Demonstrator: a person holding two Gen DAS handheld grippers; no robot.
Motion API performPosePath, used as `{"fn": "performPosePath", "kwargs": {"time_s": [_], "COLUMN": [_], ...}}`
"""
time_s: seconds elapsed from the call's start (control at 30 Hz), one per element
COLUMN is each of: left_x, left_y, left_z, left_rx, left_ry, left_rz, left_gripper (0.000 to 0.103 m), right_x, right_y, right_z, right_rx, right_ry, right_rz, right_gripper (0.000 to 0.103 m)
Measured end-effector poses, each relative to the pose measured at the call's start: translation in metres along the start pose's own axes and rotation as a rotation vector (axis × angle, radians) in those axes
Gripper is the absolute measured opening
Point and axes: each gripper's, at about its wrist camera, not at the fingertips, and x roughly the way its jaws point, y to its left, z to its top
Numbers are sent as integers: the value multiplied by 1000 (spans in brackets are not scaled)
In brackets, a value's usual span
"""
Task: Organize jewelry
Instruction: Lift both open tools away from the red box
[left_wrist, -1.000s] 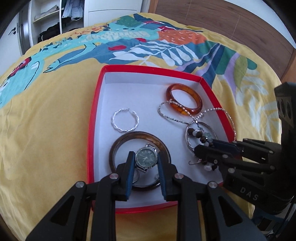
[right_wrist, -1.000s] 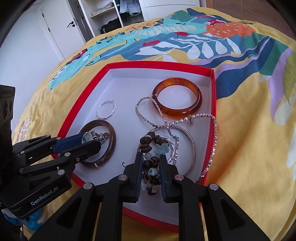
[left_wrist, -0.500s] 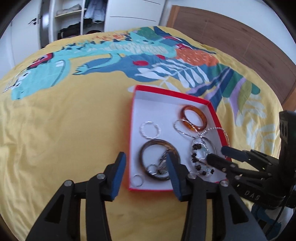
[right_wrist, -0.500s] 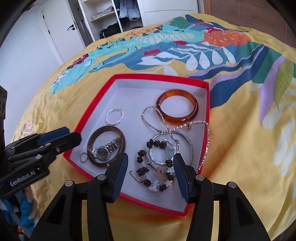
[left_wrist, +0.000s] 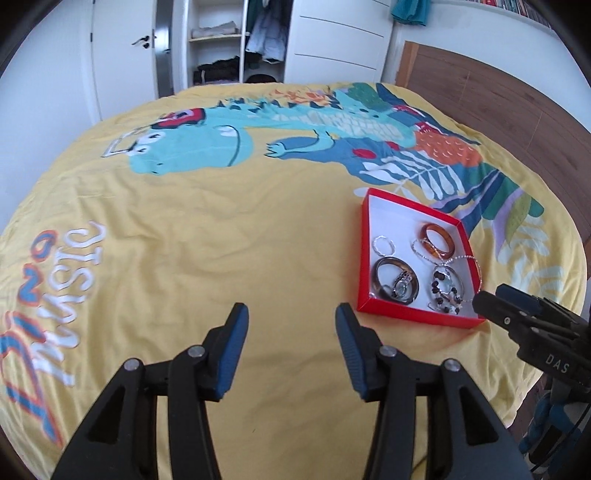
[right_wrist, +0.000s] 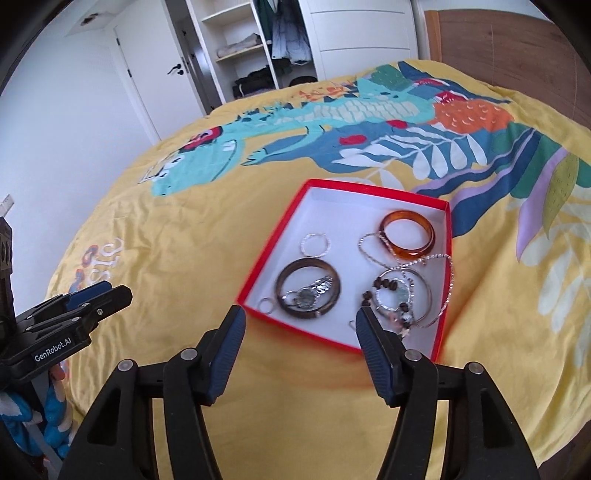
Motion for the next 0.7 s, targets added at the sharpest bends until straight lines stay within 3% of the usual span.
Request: {"fn": "performPosePath", "kwargs": {"time_s": [0.33,0.7], "left_x": [-86,-148], "left_y": [22,41], "left_z": [-38,-77], "left_rx": [-31,-68], "left_ry": [-94,-171], "left_rz": [131,192], "left_gripper": [47,47], "right_x": [-52,-86], "right_y": [54,102], "right_z": [-33,-65], "right_rx": [-41,-119], "right_ry": [-37,-65], "right_rz": [27,45], "right_gripper": [79,85]}}
